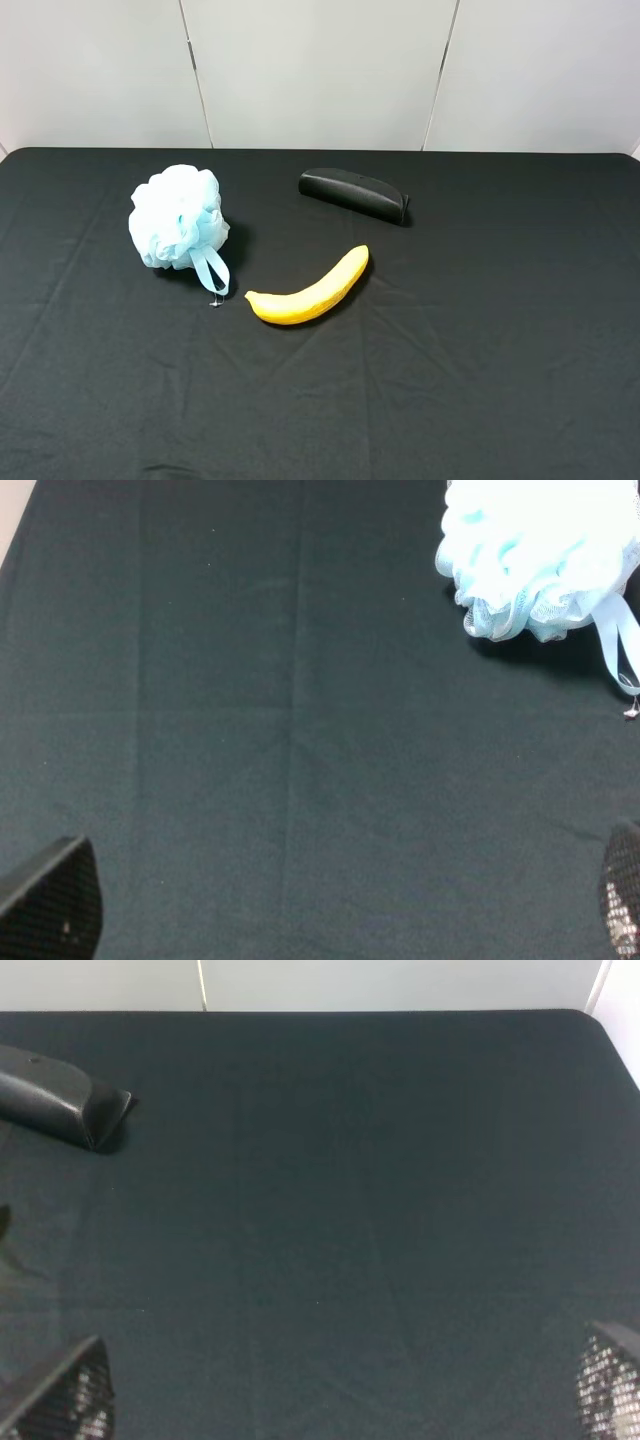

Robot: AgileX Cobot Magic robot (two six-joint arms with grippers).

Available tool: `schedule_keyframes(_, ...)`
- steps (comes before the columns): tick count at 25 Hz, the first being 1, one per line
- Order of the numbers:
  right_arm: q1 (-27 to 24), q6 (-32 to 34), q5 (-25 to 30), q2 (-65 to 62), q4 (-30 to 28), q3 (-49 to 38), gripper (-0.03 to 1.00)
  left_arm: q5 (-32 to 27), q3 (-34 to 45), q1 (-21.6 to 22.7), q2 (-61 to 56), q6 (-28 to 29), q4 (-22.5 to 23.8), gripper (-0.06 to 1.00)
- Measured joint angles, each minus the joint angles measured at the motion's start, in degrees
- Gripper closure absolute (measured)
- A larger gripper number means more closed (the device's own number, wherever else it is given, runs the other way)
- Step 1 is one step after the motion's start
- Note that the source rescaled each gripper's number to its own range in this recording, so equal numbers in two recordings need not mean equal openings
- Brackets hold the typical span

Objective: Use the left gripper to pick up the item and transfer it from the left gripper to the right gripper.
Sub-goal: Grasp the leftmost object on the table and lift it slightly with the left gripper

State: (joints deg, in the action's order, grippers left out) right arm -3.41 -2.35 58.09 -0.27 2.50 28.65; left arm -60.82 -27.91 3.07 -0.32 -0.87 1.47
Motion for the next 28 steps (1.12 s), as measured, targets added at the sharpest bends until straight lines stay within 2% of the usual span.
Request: schedule_keyframes(28, 0.00, 0.00, 0.05, 0.00, 0.00, 0.00, -0.03, 0.00, 0.00, 0.00, 0.00, 0.00, 0.00, -0.06)
